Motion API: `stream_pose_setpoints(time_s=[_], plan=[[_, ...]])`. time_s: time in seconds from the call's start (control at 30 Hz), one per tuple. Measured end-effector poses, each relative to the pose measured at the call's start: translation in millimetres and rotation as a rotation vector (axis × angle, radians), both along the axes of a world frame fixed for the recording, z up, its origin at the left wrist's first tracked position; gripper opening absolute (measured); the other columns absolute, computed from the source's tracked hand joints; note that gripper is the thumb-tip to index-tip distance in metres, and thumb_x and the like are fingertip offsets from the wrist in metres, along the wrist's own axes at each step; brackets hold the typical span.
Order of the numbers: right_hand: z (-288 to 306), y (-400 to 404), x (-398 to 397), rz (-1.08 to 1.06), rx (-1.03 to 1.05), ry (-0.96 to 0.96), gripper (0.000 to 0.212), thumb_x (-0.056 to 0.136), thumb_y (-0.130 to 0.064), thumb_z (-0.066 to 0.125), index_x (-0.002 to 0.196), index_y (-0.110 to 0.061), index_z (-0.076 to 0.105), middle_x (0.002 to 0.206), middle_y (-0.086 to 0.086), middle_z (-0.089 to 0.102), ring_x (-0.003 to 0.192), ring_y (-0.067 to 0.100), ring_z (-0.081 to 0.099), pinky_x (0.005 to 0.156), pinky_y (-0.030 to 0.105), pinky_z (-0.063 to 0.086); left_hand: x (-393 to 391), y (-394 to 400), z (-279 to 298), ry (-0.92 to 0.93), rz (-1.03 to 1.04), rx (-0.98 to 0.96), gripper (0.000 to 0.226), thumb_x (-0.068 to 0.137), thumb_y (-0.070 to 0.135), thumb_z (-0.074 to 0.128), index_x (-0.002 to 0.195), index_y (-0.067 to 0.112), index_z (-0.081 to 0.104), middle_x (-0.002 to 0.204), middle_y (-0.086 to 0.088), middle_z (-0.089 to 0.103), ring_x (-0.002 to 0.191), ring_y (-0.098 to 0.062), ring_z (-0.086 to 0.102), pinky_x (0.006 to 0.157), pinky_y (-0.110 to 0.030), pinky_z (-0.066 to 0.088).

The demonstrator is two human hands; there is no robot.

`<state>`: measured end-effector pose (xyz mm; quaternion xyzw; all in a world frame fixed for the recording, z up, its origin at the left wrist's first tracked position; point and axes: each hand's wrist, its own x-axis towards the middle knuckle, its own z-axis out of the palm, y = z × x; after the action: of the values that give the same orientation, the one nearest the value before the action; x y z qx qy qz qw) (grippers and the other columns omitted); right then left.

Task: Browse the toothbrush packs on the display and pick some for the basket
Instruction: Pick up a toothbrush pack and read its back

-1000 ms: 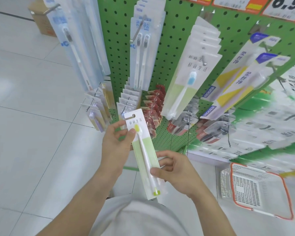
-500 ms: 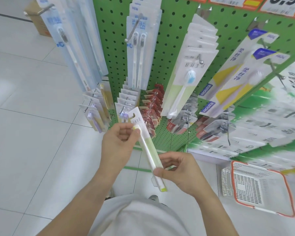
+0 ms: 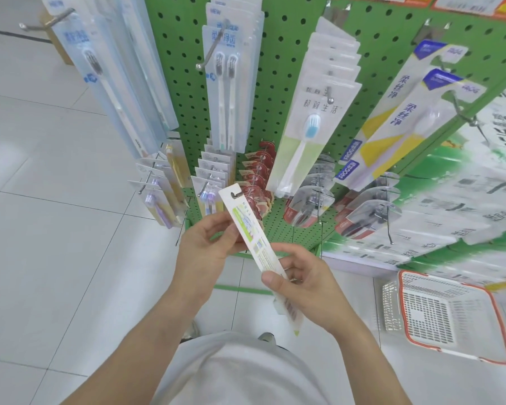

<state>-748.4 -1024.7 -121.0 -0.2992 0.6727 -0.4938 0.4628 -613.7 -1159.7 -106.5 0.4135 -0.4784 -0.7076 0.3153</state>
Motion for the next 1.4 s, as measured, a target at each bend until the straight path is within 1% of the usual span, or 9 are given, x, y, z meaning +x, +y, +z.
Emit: stream_pose_setpoints(time_s=[0.17,0.3,0.5,0.63,0.8,0.93,1.0,1.17,1.4], plan=[[-2,1,-2,-0.043,-0.001,0.04,0.056,0.066,-0.034,0.089,0.119,-0.033,0.07,0.092,0.012,0.071,0.078,0.014,0.067,0.066,0.018,0.049,-3,6,10,-0.036,0.1,0.043,0.026,0.106,0.014,0.046,0.1,0.01,0.072,0.086,-0.002,0.078,0.073,-0.023,0.075,0.059,-0.033,0.061],[-4,4,-4,-0.047,0.054,0.179,0.056,0.067,-0.035,0.094,0.117,-0.045,0.069,0.091,-0.004,0.067,0.086,0.019,0.063,0.072,0.025,0.051,-1,3,5,-0.15,0.095,-0.098,0.005,0.096,0.014,0.066,0.099,0.011,0.07,0.087,0.001,0.077,0.075,-0.019,0.076,0.057,-0.032,0.061],[3,8,-6,-0.01,0.025,0.268,0.059,0.076,-0.017,0.089,0.116,-0.053,0.067,0.104,-0.027,0.071,0.097,0.002,0.066,0.084,0.018,0.051,3,5,1,-0.194,0.153,-0.167,0.021,0.087,0.005,0.077,0.101,0.019,0.07,0.085,0.009,0.077,0.076,-0.019,0.077,0.064,-0.033,0.062],[6,12,-8,-0.003,0.023,0.258,0.056,0.079,-0.011,0.086,0.112,-0.052,0.068,0.104,-0.026,0.073,0.095,0.001,0.068,0.083,0.018,0.053,4,9,1,-0.193,0.182,-0.171,0.023,0.086,0.007,0.078,0.103,0.017,0.066,0.083,0.014,0.076,0.073,-0.018,0.077,0.067,-0.034,0.062],[3,13,-15,-0.043,0.11,0.308,0.036,0.08,-0.021,0.087,0.106,-0.04,0.072,0.096,-0.025,0.074,0.091,0.0,0.068,0.063,0.04,0.062,7,9,1,-0.141,0.237,-0.135,0.021,0.087,0.004,0.076,0.105,0.007,0.065,0.086,0.004,0.076,0.081,-0.018,0.077,0.063,-0.03,0.063],[-4,15,-22,-0.048,0.143,0.474,0.025,0.077,-0.037,0.087,0.09,-0.038,0.065,0.097,-0.02,0.067,0.093,-0.002,0.061,0.074,0.029,0.054,8,10,1,-0.083,0.272,-0.075,0.022,0.088,0.003,0.073,0.109,0.004,0.064,0.095,-0.002,0.074,0.084,-0.019,0.077,0.061,-0.027,0.061],[-6,19,-27,-0.074,0.156,0.401,0.024,0.079,-0.039,0.086,0.087,-0.034,0.064,0.093,-0.014,0.07,0.083,0.004,0.064,0.065,0.024,0.051,10,9,0,-0.051,0.281,-0.05,0.019,0.089,0.002,0.072,0.105,0.009,0.065,0.095,0.002,0.074,0.084,-0.018,0.077,0.061,-0.027,0.061],[-10,28,-35,-0.184,0.082,0.238,0.018,0.077,-0.034,0.086,0.088,-0.038,0.072,0.089,-0.009,0.075,0.076,0.017,0.065,0.07,0.043,0.054,10,9,-6,-0.042,0.287,0.023,0.024,0.087,0.001,0.074,0.109,0.0,0.064,0.093,0.001,0.076,0.088,-0.021,0.077,0.063,-0.029,0.062],[-5,37,-45,-0.263,0.032,0.137,0.019,0.066,-0.034,0.084,0.085,-0.032,0.079,0.086,-0.005,0.078,0.071,0.01,0.065,0.067,0.03,0.05,11,12,-4,-0.165,0.252,-0.144,0.032,0.077,0.009,0.086,0.099,0.013,0.064,0.082,0.01,0.075,0.078,-0.016,0.076,0.056,-0.026,0.059]])
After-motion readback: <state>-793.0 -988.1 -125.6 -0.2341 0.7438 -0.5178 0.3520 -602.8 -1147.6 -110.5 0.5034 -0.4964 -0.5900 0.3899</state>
